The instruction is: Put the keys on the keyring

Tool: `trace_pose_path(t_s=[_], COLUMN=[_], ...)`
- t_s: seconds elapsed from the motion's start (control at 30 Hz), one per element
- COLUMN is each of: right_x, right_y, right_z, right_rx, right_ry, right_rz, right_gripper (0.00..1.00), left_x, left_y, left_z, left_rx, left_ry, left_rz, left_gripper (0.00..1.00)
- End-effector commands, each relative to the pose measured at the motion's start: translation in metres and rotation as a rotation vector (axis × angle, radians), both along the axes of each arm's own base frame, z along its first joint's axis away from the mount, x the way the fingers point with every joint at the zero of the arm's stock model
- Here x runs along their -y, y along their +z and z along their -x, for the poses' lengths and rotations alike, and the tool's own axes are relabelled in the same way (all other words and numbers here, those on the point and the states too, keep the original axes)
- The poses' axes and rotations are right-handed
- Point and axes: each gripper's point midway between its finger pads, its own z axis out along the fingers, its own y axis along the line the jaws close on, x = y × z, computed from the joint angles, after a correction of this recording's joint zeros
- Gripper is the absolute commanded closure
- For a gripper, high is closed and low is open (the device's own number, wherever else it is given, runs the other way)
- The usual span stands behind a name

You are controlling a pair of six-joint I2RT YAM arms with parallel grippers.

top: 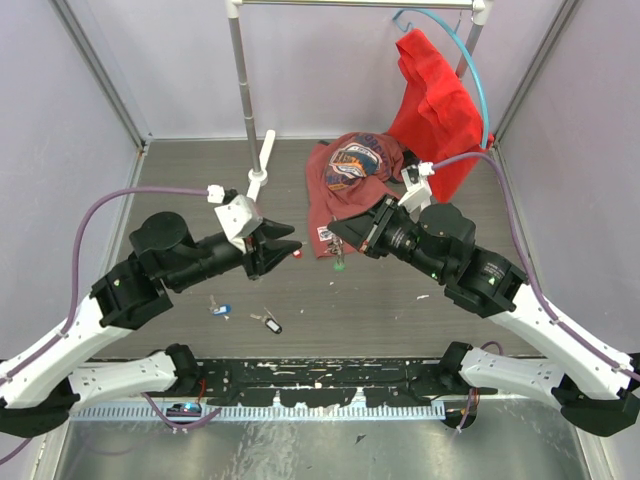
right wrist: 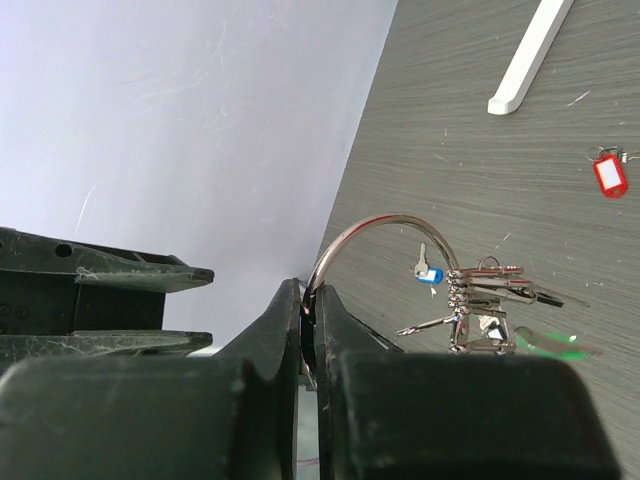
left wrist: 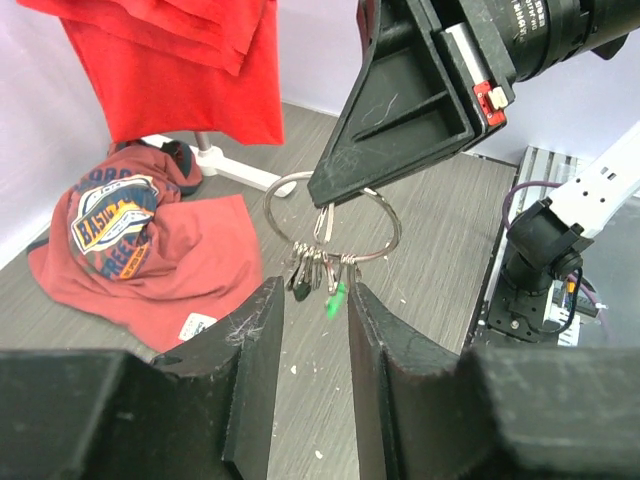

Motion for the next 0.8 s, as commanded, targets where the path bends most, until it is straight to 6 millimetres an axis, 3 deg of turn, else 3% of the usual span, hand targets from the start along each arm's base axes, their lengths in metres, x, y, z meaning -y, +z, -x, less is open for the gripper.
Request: trace_pose_path(t_s=[0.0, 0.3, 0.77], right_x=[0.008, 0.008, 0.003], right_y=[0.036, 0.043, 0.049], right_z=[-0.003, 0.001, 0.007], right_rx=[0.078, 0.116, 0.140], right_ry=[-0.034, -0.015, 0.030], right_rz=[-0.052, -0.066, -0.096], right_gripper=[1.00, 1.00, 1.00], left_x=[-0.009, -0.002, 0.023], left_y=[-0.020, -0.026, -0.012], left_z=[-0.002, 0.000, -0.008], left_rx=[-0.055, -0.088, -0.037], left_ry=[0.042, 0.022, -0.022], left_rz=[-0.040, -0.055, -0.006], left_gripper=[0.61, 0.56, 0.49])
